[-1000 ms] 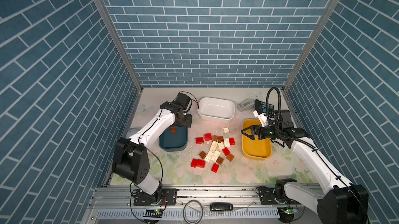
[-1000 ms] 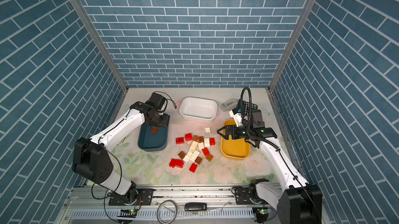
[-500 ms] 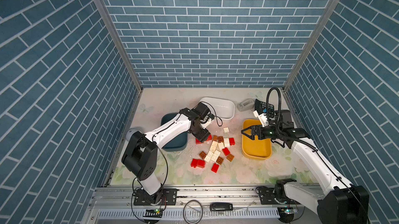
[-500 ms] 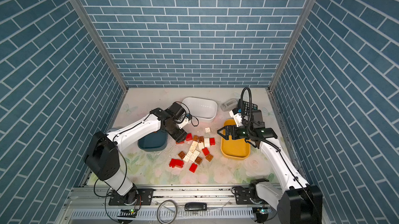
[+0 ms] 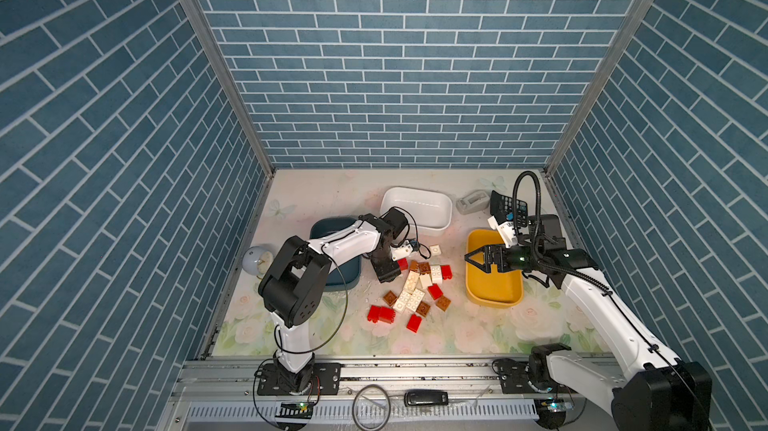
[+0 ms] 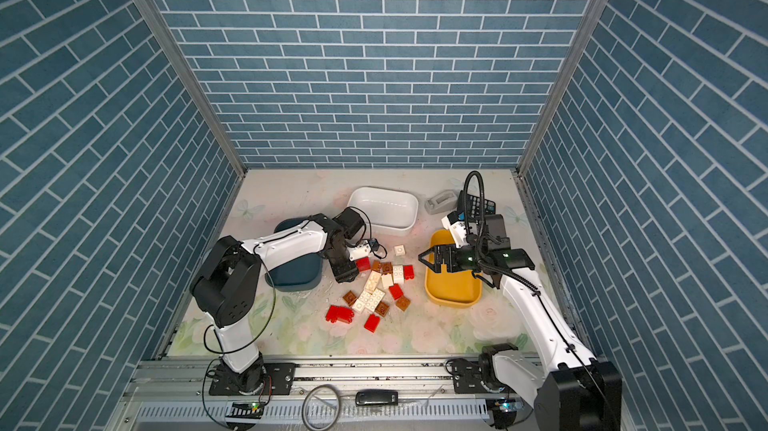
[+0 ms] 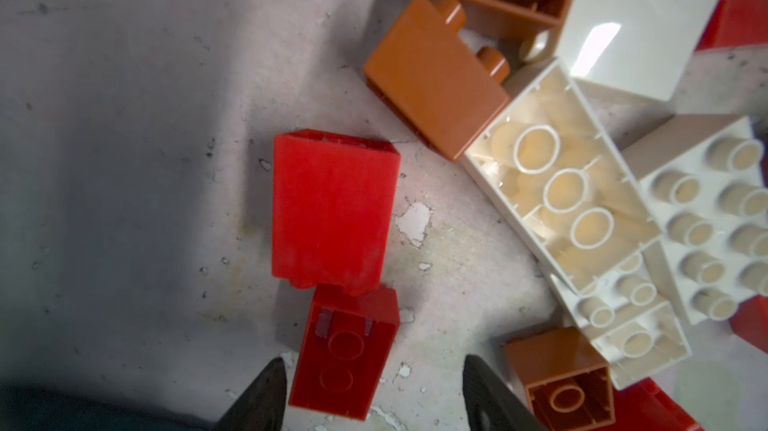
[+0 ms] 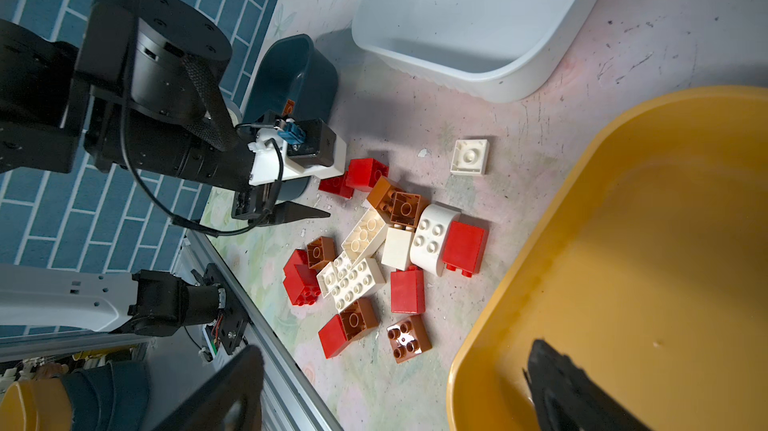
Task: Sort the legos into containers by color
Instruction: 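Move the left gripper back to the pile and grasp a red brick, then carry the red brick over the white bin and release it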
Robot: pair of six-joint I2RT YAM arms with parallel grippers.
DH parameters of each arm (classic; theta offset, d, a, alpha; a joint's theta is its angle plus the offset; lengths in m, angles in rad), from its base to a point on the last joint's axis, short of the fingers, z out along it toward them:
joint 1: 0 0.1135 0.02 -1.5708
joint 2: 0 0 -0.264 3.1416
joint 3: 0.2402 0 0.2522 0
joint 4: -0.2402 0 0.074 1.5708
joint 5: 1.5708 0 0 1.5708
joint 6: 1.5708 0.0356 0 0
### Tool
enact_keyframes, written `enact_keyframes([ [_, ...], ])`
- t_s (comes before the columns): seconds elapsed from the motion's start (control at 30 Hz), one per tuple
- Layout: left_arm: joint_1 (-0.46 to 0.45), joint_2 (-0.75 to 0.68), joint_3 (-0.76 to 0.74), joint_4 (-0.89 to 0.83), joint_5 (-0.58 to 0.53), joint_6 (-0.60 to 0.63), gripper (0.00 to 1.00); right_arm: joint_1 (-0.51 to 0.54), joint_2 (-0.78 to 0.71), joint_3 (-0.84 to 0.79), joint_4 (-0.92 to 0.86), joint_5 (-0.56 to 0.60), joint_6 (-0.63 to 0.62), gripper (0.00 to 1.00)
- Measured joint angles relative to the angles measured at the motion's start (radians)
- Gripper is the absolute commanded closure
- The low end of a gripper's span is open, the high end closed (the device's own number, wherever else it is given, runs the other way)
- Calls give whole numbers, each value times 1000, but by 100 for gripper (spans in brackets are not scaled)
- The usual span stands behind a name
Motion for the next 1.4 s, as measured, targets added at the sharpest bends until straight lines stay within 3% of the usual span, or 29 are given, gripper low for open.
enact_keyframes([
  [0.5, 0, 23, -35, 62, -44, 59, 73, 0, 0, 0, -13, 4, -1, 1],
  [0.73, 2, 6, -7, 21, -42, 37, 71, 0, 0, 0, -19, 6, -1, 1],
  [1.07, 72, 8, 340, -22, 14, -93, 71, 0, 0, 1, -18, 6, -1, 1],
  [1.4, 147, 249, 612, 105, -74, -303, 71, 0, 0, 3, -17, 12, -1, 1],
])
